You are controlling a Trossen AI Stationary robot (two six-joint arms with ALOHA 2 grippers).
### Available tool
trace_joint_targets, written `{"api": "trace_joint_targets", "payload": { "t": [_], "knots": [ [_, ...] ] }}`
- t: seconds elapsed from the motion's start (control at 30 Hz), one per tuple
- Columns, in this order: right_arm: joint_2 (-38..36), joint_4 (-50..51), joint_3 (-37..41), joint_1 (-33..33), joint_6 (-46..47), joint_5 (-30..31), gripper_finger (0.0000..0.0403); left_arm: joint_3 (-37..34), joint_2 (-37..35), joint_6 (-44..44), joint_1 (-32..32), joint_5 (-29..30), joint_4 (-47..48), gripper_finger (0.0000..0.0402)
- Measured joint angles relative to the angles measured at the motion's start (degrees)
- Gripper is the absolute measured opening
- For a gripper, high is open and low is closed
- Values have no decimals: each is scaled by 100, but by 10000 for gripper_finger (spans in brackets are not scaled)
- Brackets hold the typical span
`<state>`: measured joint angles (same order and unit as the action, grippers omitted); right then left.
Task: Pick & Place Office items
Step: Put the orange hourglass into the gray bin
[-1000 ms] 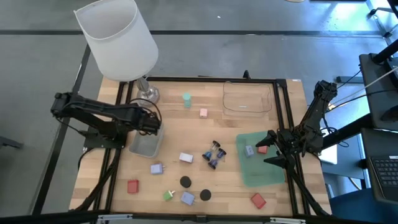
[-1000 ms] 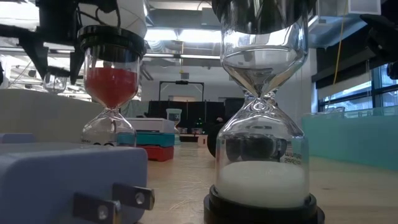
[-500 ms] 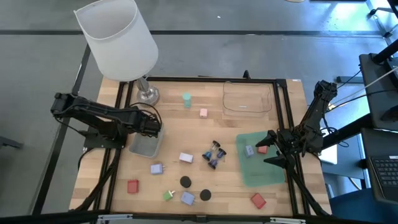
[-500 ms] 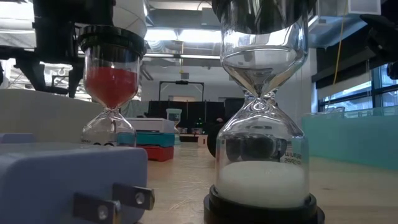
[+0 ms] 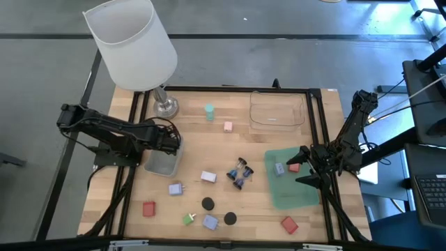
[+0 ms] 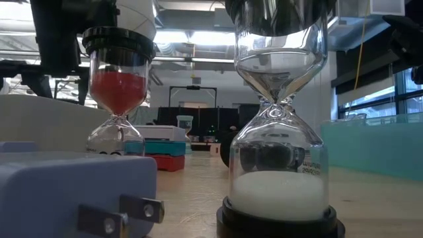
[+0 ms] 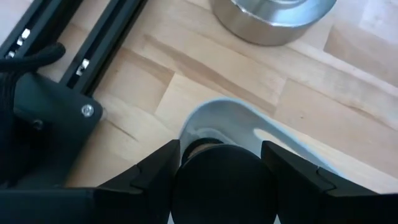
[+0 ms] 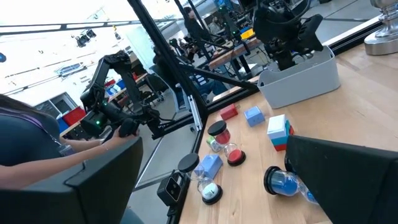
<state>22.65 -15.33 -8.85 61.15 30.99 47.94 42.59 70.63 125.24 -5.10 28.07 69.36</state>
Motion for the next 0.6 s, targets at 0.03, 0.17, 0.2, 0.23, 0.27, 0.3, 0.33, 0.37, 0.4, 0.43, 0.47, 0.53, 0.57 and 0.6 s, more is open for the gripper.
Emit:
{"api": "trace_joint_targets", "payload": {
  "t": [0.03,0.17,0.2,0.23,0.27,0.3,0.33,0.37,0.4,0.43,0.47,0.53,0.57,0.6],
  "knots": [
    [0,0,0,0,2,0,400,0,0,-18,0,-1,1,214],
    [0,0,0,0,0,0,400,-11,7,-283,0,-65,28,240],
    [0,-2,-2,-1,1,0,400,-6,7,-330,0,-65,35,244],
    [0,0,-1,-1,2,0,400,11,7,-335,0,-63,40,249],
    [1,0,0,1,1,0,400,40,7,-339,0,-55,40,252],
    [0,-2,-1,1,2,0,400,75,7,-342,0,-27,40,256],
    [0,0,0,1,2,0,400,115,7,-342,0,13,52,260],
    [1,0,0,-1,1,0,400,167,7,-342,0,61,77,263],
    [0,-1,1,1,0,0,400,224,7,-343,0,124,115,267],
    [0,-1,1,0,2,1,400,283,7,-345,0,192,147,271],
    [0,0,1,1,2,0,400,343,7,-346,0,242,187,275],
    [0,0,1,-1,2,0,400,480,7,-346,0,292,282,283],
    [1,0,-1,1,1,0,400,551,7,-346,0,294,322,288],
    [2,0,-2,0,0,0,400,621,7,-346,0,294,366,293]
  ]
}}
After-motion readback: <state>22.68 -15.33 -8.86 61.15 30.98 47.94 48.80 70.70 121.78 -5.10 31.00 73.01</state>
